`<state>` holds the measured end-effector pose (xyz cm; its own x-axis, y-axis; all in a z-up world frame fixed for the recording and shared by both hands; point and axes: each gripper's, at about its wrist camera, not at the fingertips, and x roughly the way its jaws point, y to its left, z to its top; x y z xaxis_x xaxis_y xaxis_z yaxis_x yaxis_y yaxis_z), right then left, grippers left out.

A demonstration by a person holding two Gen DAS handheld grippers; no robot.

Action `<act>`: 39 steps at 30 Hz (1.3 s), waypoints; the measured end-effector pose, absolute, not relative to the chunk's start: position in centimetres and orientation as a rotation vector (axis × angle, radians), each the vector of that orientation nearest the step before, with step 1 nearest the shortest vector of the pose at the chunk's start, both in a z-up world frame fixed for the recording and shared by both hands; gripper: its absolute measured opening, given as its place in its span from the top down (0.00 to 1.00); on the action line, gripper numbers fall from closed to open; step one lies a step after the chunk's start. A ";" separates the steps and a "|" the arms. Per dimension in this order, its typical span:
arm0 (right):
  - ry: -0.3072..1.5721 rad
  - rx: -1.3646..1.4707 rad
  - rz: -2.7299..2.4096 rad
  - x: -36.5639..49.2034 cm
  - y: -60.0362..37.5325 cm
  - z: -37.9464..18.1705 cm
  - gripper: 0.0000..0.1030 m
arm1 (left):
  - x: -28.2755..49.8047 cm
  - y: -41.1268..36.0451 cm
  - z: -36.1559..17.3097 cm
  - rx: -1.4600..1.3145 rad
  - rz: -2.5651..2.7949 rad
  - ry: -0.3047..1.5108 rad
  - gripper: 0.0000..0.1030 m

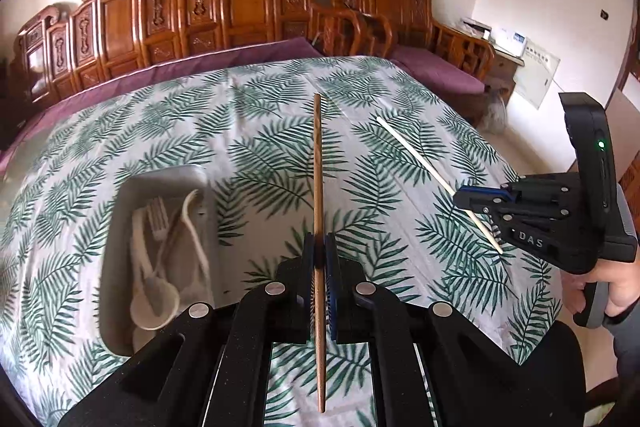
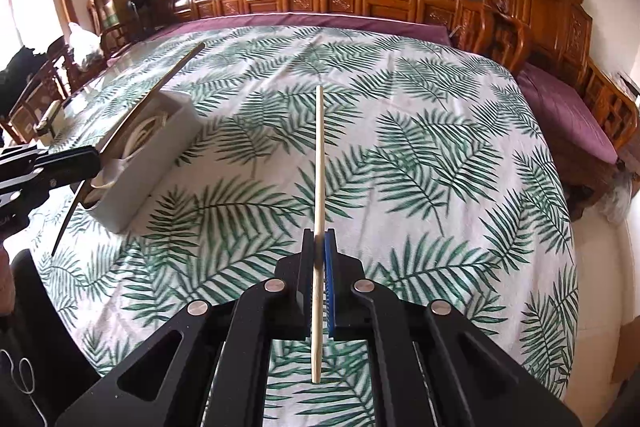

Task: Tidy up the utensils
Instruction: 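Carry the chopstick in the right tool over the grey tray, then lower the chopstick into the grey tray while the left tool brings the other chopstick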

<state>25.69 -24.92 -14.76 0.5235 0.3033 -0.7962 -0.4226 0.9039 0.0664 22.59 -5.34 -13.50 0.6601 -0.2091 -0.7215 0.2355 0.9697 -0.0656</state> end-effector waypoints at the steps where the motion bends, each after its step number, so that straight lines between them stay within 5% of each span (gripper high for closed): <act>1: 0.922 -0.139 0.444 25.6 -24.7 -14.6 0.94 | 22.5 -5.1 -13.5 0.034 -0.247 0.811 0.96; 39: 0.930 -0.166 0.612 23.8 -11.8 -14.2 0.94 | 28.3 8.0 -17.2 -0.015 -0.086 0.893 0.96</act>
<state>23.84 -11.84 -14.24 0.4432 0.4211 -0.7914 -0.5601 0.8193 0.1223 28.27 8.05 -17.23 0.6236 -0.0811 -0.7775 0.0683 0.9965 -0.0492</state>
